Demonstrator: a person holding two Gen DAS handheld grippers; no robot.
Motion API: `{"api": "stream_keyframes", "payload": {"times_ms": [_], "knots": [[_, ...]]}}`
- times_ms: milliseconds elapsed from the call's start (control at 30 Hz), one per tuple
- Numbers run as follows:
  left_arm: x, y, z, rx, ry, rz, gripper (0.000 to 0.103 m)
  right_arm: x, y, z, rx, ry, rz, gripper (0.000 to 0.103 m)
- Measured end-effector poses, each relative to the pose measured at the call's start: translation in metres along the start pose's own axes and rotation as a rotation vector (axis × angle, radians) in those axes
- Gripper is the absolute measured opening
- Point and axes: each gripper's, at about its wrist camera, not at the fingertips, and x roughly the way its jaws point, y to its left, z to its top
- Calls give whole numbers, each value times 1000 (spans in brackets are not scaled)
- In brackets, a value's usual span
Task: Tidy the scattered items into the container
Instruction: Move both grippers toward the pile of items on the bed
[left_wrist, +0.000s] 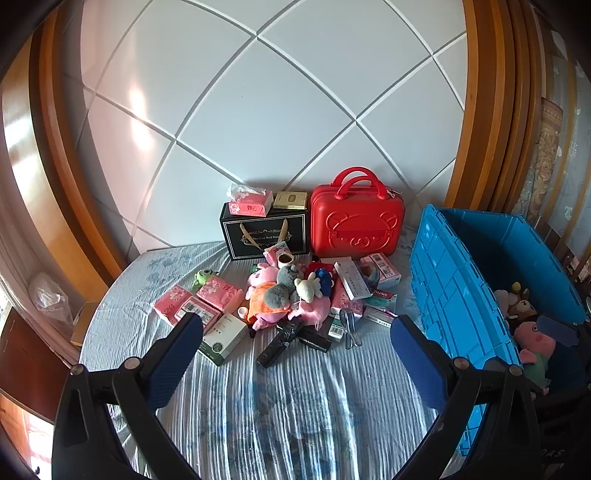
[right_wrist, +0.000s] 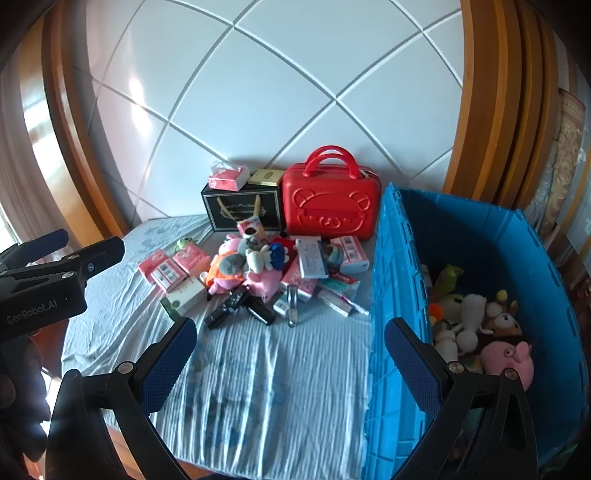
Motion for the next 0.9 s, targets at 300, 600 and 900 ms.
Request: {"api": "stream_keyframes", "payload": {"times_ms": [300, 600, 900], "knots": [[1, 0, 1, -2, 3, -1, 103, -2, -2, 0, -2, 0, 1, 103], [13, 10, -6, -18, 29, -4, 103, 6, 2, -1, -3, -6, 8, 103], [24, 26, -6, -23, 49, -13, 103, 8, 14, -3, -20, -28, 14, 103]]}}
